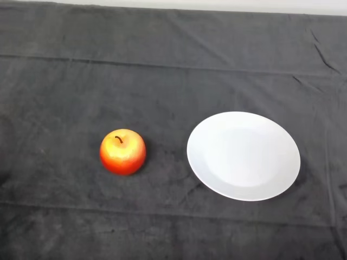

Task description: Move the apple to the plate

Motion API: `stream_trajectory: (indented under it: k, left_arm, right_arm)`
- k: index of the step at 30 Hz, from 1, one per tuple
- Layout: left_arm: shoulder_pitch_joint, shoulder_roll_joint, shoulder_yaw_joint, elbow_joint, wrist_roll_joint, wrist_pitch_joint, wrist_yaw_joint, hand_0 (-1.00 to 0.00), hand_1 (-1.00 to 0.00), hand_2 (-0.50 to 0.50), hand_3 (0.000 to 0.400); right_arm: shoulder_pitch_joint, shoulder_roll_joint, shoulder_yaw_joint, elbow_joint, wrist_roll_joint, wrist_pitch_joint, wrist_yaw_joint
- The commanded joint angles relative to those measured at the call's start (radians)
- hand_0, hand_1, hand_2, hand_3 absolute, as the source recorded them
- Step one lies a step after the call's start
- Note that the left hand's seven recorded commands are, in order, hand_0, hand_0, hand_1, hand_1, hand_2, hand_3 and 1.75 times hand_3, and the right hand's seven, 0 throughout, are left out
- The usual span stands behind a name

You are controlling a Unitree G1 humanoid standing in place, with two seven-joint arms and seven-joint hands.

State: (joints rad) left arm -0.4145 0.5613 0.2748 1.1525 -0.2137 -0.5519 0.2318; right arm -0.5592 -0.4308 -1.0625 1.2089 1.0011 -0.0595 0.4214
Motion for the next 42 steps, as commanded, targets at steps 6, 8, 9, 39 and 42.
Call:
stream_trajectory:
  k: [6,8,9,39,42]
  left_arm:
    - [-0.055,-0.051,-0.065,0.019,0.091,-0.084,0.065,0.0,0.0,0.0,0.0]
    - [-0.061,-0.07,-0.087,0.014,0.122,-0.099,0.088,0.0,0.0,0.0,0.0]
    - [-0.065,-0.08,-0.099,0.012,0.138,-0.105,0.099,0.0,0.0,0.0,0.0]
    - [0.075,-0.131,-0.338,-0.793,0.341,0.223,0.001,0.0,0.0,0.0,0.0]
    - [0.091,-0.149,-0.375,-0.825,0.362,0.249,-0.008,0.0,0.0,0.0,0.0]
  right_arm:
    - [0.005,0.003,-0.0037,-0.028,0.0229,-0.01,0.0029]
    - [0.005,0.003,-0.0036,-0.027,0.023,-0.01,0.0029]
    - [0.005,0.003,-0.0036,-0.027,0.0231,-0.01,0.0029]
    - [0.009,0.009,0.0009,-0.042,0.0225,-0.008,-0.0048]
    - [0.01,0.01,0.0016,-0.045,0.0223,-0.008,-0.0062]
